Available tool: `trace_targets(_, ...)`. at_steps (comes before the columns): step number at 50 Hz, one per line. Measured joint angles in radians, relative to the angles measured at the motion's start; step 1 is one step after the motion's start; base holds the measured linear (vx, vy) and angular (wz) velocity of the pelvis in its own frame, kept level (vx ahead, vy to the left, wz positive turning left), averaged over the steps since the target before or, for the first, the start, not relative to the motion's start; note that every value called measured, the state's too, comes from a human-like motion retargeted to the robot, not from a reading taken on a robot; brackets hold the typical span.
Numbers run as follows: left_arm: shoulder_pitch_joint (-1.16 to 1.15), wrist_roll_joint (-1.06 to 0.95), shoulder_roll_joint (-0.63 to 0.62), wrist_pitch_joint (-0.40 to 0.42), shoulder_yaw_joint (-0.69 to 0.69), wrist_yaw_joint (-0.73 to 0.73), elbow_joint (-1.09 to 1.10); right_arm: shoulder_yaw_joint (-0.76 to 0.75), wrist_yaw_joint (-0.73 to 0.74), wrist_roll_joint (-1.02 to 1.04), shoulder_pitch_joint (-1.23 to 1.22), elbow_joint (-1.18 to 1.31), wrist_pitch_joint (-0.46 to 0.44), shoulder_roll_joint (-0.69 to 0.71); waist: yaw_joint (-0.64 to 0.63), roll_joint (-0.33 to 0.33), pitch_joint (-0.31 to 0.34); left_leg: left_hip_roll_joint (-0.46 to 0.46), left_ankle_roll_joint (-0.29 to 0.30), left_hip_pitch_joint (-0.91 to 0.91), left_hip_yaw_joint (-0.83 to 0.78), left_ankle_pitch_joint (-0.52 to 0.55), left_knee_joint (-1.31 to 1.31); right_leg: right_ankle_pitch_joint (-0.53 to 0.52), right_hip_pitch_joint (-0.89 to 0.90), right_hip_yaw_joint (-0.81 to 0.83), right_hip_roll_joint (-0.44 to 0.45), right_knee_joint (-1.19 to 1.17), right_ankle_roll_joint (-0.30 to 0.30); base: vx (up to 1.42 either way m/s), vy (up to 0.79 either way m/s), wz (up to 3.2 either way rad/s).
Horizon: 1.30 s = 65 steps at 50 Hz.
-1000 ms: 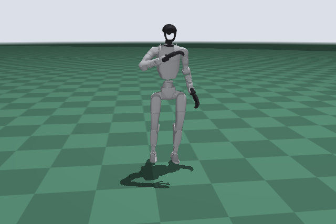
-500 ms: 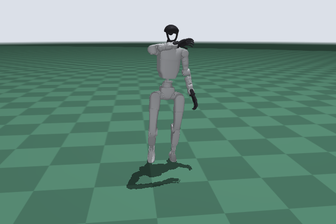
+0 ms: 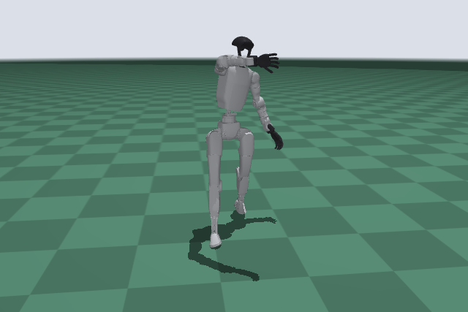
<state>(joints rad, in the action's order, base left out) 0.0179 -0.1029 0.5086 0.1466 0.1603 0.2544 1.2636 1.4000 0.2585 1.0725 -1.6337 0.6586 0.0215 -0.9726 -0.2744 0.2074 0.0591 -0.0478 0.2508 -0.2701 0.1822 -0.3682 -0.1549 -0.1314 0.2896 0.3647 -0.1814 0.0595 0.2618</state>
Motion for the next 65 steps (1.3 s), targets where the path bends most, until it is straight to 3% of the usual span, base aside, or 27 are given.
trace_targets(5, -0.029, -0.016, -0.002, -0.007, -0.051, -0.011, 0.059, 0.0, 0.06, -0.05, 0.02, 0.15, -0.043, -0.071, 0.039, -0.013, 0.004, -0.027, 0.003, -0.024, -0.005, 0.058, -0.04, -0.123, -0.058, 0.033, 0.015, 0.028, 0.0, 0.45, -0.3, 0.14)
trace_targets(10, -0.114, -0.046, -0.053, -0.011, -0.069, -0.041, 0.029, 0.0, 0.06, -0.075, 0.033, 0.231, -0.056, -0.14, 0.082, -0.046, -0.019, -0.006, 0.011, 0.007, -0.02, 0.205, -0.179, -0.093, -0.112, 0.003, 0.028, 0.027, 0.0, 0.49, -0.19, -0.24)
trace_targets(15, -0.146, -0.033, -0.079, -0.018, -0.04, -0.096, -0.02, 0.0, 0.033, -0.082, 0.059, 0.301, -0.053, -0.22, 0.111, -0.022, -0.029, 0.057, 0.011, 0.137, -0.099, 0.403, -0.43, -0.057, -0.156, -0.045, 0.001, 0.027, 0.0, 0.43, -0.17, -0.3)
trace_targets(17, -0.153, -0.022, -0.102, -0.018, -0.025, -0.103, -0.042, 0.0, 0.029, -0.089, 0.058, 0.326, -0.05, -0.258, 0.118, -0.033, -0.04, 0.042, 0.011, 0.202, -0.129, 0.376, -0.536, -0.005, -0.138, -0.051, -0.002, -0.048, 0.0, 0.41, -0.28, -0.21)
trace_targets(20, -0.136, -0.022, -0.116, -0.024, -0.01, -0.11, -0.068, 0.0, 0.005, -0.146, 0.063, 0.356, -0.072, -0.301, 0.133, -0.063, -0.025, 0.0, -0.005, 0.298, -0.152, 0.235, -0.703, -0.005, -0.205, -0.062, 0.054, -0.007, 0.0, 0.35, -0.3, -0.33)
trace_targets(24, -0.106, -0.013, -0.159, -0.03, 0.01, -0.122, -0.114, 0.0, -0.041, -0.253, 0.039, 0.377, -0.092, -0.348, 0.135, -0.098, -0.014, 0.004, -0.057, 0.4, -0.234, 0.106, -0.706, 0.009, -0.217, -0.096, 0.076, -0.018, 0.0, 0.25, -0.16, -0.61)
trace_targets(30, -0.029, -0.014, -0.192, -0.038, 0.051, -0.138, -0.169, -0.027, -0.084, -0.377, 0.074, 0.403, -0.114, -0.394, 0.142, -0.138, 0.002, 0.029, -0.076, 0.496, -0.305, 0.102, -0.427, 0.082, -0.222, -0.256, 0.147, -0.059, 0.0, 0.2, -0.12, -0.61)
trace_targets(32, -0.036, -0.003, -0.203, -0.008, 0.041, -0.139, -0.177, -0.103, -0.065, -0.386, 0.145, 0.408, -0.084, -0.406, 0.141, -0.174, 0.028, 0.032, -0.082, 0.467, -0.315, 0.068, -0.327, 0.058, -0.264, -0.202, 0.141, -0.038, 0.0, 0.26, 0.1, -0.85)
trace_targets(35, -0.021, -0.007, -0.203, 0.003, 0.036, -0.132, -0.17, -0.208, -0.059, -0.385, 0.28, 0.431, -0.081, -0.392, 0.135, -0.185, 0.046, 0.05, -0.066, 0.448, -0.271, 0.115, -0.177, 0.055, -0.292, -0.226, 0.156, -0.03, 0.0, 0.22, 0.04, -0.91)
trace_targets(39, -0.03, -0.001, -0.203, -0.002, 0.029, -0.127, -0.151, -0.334, -0.046, -0.375, 0.465, 0.445, -0.088, -0.348, 0.138, -0.193, 0.044, 0.054, -0.049, 0.399, -0.244, 0.214, -0.09, 0.084, -0.316, -0.286, 0.167, -0.055, 0.0, 0.23, 0.08, -0.8)
trace_targets(48, -0.064, 0.019, -0.21, -0.035, -0.022, -0.124, -0.103, -0.784, -0.025, -0.583, 0.967, 0.399, -0.123, -0.156, 0.222, -0.18, 0.023, 0.071, -0.048, 0.248, -0.276, 0.211, 0.017, 0.142, -0.379, -0.324, 0.147, -0.103, -0.01, 0.21, 0.12, -0.17)
trace_targets(50, -0.084, -0.033, -0.194, -0.016, 0.001, -0.114, -0.125, -0.895, -0.042, -0.701, 1.083, 0.393, -0.033, -0.089, 0.231, -0.173, 0.017, 0.071, -0.06, 0.221, -0.274, 0.207, 0.034, 0.161, -0.385, -0.326, 0.149, -0.127, -0.023, 0.16, 0.05, -0.05)
trace_targets(53, -0.091, -0.068, -0.188, -0.039, 0.005, -0.11, -0.139, -1.023, -0.055, -0.838, 1.242, 0.378, -0.021, 0.018, 0.233, -0.163, 0.009, 0.07, -0.062, 0.203, -0.273, 0.196, 0.044, 0.184, -0.381, -0.33, 0.15, -0.161, -0.027, 0.13, 0.04, -0.02)
trace_targets(58, -0.092, -0.09, -0.2, -0.068, -0.002, -0.116, -0.141, -1.13, -0.091, -0.994, 1.454, 0.335, -0.022, 0.222, 0.234, -0.151, 0.011, 0.07, -0.068, 0.18, -0.272, 0.179, 0.053, 0.21, -0.384, -0.333, 0.151, -0.19, -0.031, 0.1, 0.03, 0.01)
trace_targets(65, -0.094, -0.099, -0.24, -0.1, 0.003, -0.135, -0.131, -1.141, -0.165, -1.11, 1.624, 0.317, -0.026, 0.498, 0.234, -0.146, 0.016, 0.071, -0.08, 0.177, -0.284, 0.167, 0.055, 0.229, -0.366, -0.345, 0.151, -0.219, -0.03, 0.04, 0.01, -0.05)
